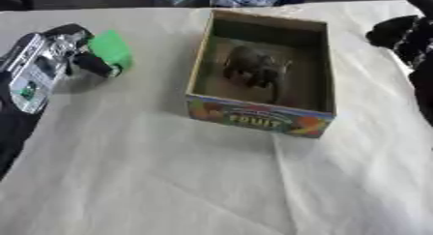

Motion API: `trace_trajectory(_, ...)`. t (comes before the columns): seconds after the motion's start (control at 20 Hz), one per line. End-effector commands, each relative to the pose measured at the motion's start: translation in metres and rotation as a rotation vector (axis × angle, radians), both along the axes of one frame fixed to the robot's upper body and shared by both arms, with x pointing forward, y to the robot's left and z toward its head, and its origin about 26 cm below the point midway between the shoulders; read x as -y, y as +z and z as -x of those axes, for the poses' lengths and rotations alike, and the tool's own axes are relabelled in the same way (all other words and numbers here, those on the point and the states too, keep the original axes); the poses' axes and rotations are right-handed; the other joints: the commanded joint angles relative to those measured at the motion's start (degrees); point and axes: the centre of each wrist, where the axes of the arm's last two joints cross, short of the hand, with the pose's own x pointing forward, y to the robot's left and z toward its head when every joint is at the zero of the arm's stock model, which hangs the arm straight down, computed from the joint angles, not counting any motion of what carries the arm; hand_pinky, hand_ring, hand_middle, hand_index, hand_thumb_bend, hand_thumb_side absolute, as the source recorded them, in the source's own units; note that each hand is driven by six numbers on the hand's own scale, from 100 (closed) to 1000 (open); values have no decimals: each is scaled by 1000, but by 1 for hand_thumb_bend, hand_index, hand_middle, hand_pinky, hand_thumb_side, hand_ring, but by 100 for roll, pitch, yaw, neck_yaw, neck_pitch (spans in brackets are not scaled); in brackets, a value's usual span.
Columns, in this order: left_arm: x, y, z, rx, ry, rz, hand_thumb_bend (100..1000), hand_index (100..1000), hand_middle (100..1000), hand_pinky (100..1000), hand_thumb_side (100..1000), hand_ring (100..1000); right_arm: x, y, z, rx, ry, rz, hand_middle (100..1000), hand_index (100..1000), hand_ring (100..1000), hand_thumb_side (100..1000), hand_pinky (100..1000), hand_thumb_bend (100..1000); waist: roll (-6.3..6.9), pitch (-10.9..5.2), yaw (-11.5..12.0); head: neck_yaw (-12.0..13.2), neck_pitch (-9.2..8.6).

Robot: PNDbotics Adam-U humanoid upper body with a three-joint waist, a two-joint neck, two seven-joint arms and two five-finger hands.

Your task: Pick up objects on the table and place them in the box.

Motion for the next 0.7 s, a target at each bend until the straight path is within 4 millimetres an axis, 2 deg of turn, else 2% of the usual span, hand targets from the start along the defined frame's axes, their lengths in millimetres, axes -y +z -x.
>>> trace_trajectory(0.05,-7,29,6,75,8,16,100,311,1000,334,261,564,2,9,3,28,-3,7,664,987,739,1000,807,397,4,-150,1,-20,-41)
trace_trajectory(0.3,-3,38,12,109,-8,32,100,304,1000,321,248,557,2,9,3,31,-4,4,664,987,739,1000,806,397,5,-161,-5,-39,-30)
trace_trajectory(0.35,-2,39,13,113,-12,35,100,277,1000,275,251,528,2,9,3,31,-4,4,664,985,740,1000,807,396,3,-166,-11,-38,-29)
trace_trajectory(0.7,21,73,33,227,-122,55,100,267,1000,253,227,514,3,12,3,50,-5,-6,664,983,740,1000,807,396,-1,-176,-37,-44,-63)
